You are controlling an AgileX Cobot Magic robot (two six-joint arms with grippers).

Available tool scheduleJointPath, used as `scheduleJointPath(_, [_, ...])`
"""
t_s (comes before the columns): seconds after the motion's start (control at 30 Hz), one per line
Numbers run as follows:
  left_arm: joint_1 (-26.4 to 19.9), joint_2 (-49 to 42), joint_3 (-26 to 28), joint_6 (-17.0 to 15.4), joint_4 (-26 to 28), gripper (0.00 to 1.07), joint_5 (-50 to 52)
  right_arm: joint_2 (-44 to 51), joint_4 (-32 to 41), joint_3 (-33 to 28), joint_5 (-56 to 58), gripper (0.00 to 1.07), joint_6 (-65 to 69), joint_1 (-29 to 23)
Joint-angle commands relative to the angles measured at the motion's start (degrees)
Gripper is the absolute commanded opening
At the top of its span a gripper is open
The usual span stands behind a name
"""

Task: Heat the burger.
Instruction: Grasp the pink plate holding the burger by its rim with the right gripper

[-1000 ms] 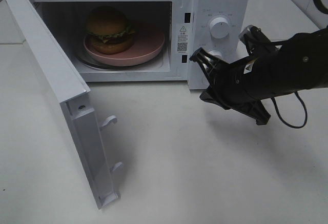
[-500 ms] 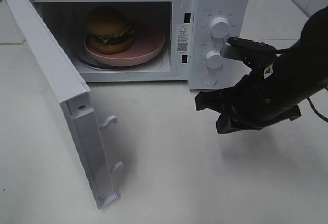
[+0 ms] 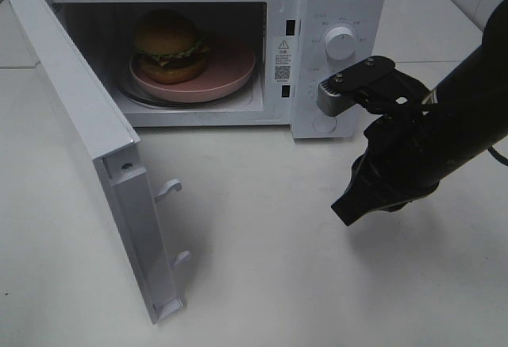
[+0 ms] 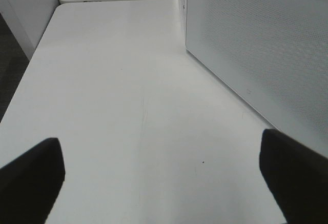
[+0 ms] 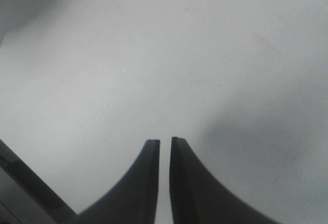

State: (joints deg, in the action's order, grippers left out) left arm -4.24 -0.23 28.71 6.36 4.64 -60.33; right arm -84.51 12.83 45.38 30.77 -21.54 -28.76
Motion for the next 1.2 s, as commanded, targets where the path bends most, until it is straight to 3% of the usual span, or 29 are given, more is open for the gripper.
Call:
scheduleJointPath(0.03, [-0.3, -1.1, -0.1, 0.1, 0.2, 0.98, 0.8, 0.5, -0.3, 2.2, 3.8, 0.12, -11.2, 0.1])
scheduleJointPath(0.43, [-0.3, -1.1, -0.1, 0.1, 0.2, 0.98, 0.8, 0.5, -0.9, 5.2, 7.4, 0.16, -42.9, 0.1])
scheduleJointPath(0.73, [-0.3, -1.1, -0.1, 0.1, 0.2, 0.98, 0.8, 0.5, -5.7, 9.2, 9.7, 0.26, -51.6, 0.1])
scheduleJointPath(0.77, [-0.3, -1.1, -0.1, 0.1, 0.2, 0.98, 0.8, 0.5, -7.7, 10.3, 10.1, 0.33, -53.1, 0.0])
scheduleJointPath(0.83, [-0.3, -1.1, -0.1, 0.1, 0.2, 0.98, 0.8, 0.5, -8.5, 10.7, 10.1, 0.37, -53.4, -0.1])
scheduleJointPath(0.9, [-0.3, -1.1, -0.1, 0.1, 0.2, 0.98, 0.8, 0.5, -11.9, 12.2, 9.9, 0.54, -53.5, -0.1])
scheduleJointPath(0.93, [-0.3, -1.1, -0.1, 0.1, 0.2, 0.98, 0.8, 0.5, -11.9, 12.2, 9.9, 0.54, -53.5, -0.1])
scheduleJointPath(1.0, [-0.3, -1.1, -0.1, 0.1, 0.2, 0.98, 0.8, 0.5, -14.0, 13.0, 10.0, 0.68, -53.2, -0.1])
scheduleJointPath(1.1, [-0.3, -1.1, -0.1, 0.1, 0.2, 0.98, 0.8, 0.5, -14.3, 13.3, 10.3, 0.74, -52.7, -0.1])
scheduleJointPath(1.17, [-0.3, -1.1, -0.1, 0.1, 0.2, 0.98, 0.8, 0.5, -14.3, 14.4, 10.4, 0.90, -51.2, -0.1])
scheduleJointPath(1.2, [-0.3, -1.1, -0.1, 0.1, 0.2, 0.98, 0.8, 0.5, -14.3, 14.4, 10.4, 0.90, -51.2, -0.1])
